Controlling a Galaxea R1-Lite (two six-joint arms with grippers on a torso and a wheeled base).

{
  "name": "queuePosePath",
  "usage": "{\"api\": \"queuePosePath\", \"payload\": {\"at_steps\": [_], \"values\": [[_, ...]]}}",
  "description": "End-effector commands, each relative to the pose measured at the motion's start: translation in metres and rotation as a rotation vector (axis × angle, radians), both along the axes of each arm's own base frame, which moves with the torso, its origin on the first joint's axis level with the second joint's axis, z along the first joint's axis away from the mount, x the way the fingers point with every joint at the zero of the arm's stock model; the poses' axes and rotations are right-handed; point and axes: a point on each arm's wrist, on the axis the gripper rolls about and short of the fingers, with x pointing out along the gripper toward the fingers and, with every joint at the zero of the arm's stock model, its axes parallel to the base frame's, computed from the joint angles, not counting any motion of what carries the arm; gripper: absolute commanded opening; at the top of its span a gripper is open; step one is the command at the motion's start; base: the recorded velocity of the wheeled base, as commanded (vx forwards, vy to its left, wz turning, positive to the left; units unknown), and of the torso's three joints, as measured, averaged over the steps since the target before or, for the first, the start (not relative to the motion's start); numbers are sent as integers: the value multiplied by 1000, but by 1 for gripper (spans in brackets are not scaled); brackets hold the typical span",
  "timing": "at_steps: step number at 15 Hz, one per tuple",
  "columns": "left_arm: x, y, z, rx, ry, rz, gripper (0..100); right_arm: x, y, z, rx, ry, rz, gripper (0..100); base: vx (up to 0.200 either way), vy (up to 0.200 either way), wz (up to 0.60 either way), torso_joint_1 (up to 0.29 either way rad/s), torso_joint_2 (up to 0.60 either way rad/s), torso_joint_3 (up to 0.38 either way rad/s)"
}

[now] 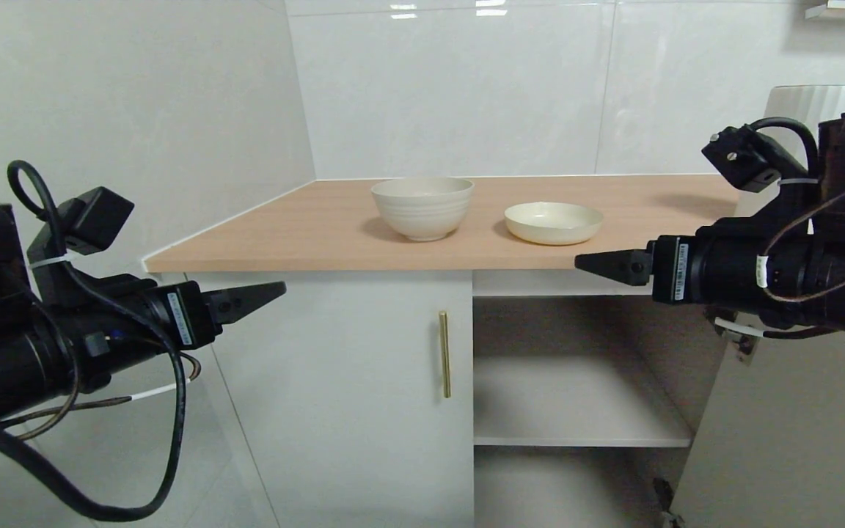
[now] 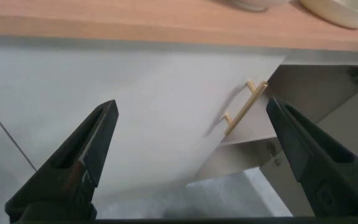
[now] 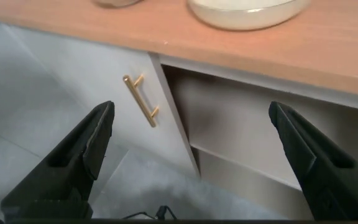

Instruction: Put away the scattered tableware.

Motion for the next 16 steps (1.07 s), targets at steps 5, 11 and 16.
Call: {"api": "queuePosePath", "payload": {"at_steps": [5, 11, 16], "values": [[3, 0, -3, 3, 11, 0, 100, 8, 0, -11, -21, 28, -16, 100, 0, 0, 0, 3, -15, -5], [6, -1, -6, 5, 25, 0, 100, 8, 0, -12, -24, 31, -16, 100, 0, 0, 0, 109, -353, -265], [9, -1, -8, 7, 37, 0, 100, 8, 0, -14, -27, 36, -16, 100, 0, 0, 0, 171, -484, -288]]}}
